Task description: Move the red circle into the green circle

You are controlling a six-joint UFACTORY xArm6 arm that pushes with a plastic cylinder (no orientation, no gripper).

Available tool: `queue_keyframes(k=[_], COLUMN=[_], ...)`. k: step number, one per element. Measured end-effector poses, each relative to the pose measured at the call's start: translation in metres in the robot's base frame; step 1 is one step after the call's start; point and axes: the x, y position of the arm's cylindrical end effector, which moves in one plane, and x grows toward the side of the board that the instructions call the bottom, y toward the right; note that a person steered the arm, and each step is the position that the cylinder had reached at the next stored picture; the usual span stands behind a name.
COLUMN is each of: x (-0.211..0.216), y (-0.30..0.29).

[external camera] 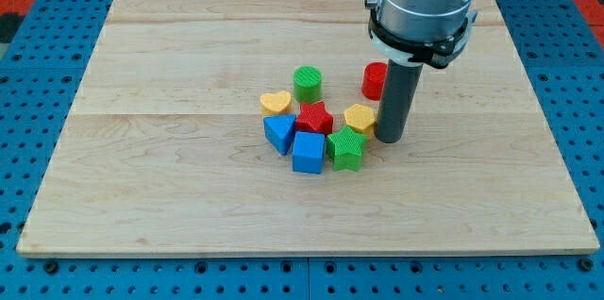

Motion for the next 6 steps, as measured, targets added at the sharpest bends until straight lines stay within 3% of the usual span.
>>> queue_keyframes(k=[1, 2, 3, 5, 6], x=[-0.025, -0.078, -0.096, -0.066, -0.091], y=[0.035, 0.047, 0.039, -0.048, -0.008])
